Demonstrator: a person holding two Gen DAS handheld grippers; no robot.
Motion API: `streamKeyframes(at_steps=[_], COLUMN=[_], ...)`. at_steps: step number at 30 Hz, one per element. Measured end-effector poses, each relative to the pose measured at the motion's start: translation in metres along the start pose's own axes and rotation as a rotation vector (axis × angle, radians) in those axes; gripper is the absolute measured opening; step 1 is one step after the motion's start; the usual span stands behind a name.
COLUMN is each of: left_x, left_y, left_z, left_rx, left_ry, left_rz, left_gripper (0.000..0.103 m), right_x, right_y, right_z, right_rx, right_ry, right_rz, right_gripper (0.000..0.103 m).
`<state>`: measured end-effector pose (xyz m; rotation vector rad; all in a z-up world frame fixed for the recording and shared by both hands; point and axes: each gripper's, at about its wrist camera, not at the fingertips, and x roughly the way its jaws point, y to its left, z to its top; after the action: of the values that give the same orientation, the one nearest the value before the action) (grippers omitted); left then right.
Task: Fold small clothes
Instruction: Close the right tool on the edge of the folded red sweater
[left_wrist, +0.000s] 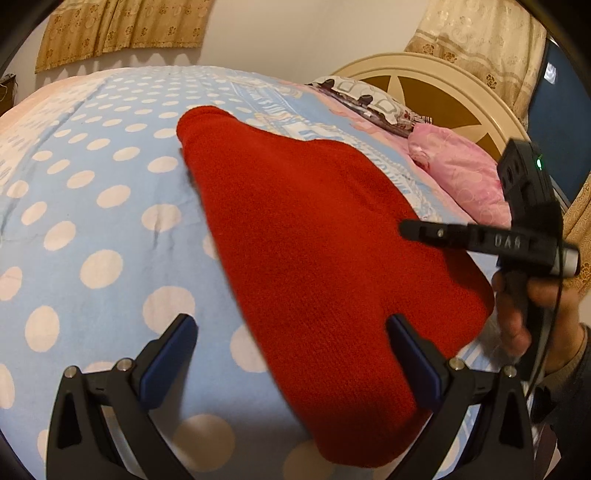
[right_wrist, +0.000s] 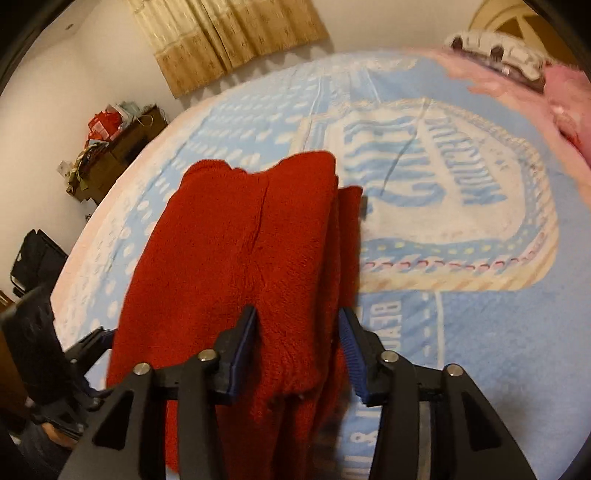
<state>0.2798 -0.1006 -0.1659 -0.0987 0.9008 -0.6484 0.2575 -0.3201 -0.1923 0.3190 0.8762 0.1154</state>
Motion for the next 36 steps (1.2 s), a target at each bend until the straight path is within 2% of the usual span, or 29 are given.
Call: streamKeyframes(at_steps=[7,10,19,22,26,36], left_x=[0.001,0.001,0.001,0.002,0.002,0.002], left_y=[0.001,0.001,0.005,0.005,0.007,0.005], left_z=[0.000,-0.001,0.000,0.001,0.002,0.002], left_rx=[-0.003,-0.005,-0.027,-0.031,-0.042,-0.041], left_ry=[0.001,0.000,-0.001,-0.002,-0.004,-0.001], left_rz=[-0.003,-0.005,-0.031,-0.038,-0.054,-0.055], left_gripper=[0.103,0.103,0.103,0.103,0.103,0.103], right_x=[-0.004,-0.003,0.024,0.034,0.046,0.074], right_y=[-0.004,-0.010,-0.036,-0.048,-0.059,-0.064], right_z=[0.010,0.021,0.051,0.059,0.065,0.081], right_rx=[0.014,0.024,0.113,0.166,0.203,0.227], right_ry=[-0.014,-0.009,0.020,0.021,0.024,0.029], right_rz=[0.033,0.055,0.072,0.107,0.133,0.244], right_gripper=[0.050,0.056,0.060,0.060,0.066,0.066])
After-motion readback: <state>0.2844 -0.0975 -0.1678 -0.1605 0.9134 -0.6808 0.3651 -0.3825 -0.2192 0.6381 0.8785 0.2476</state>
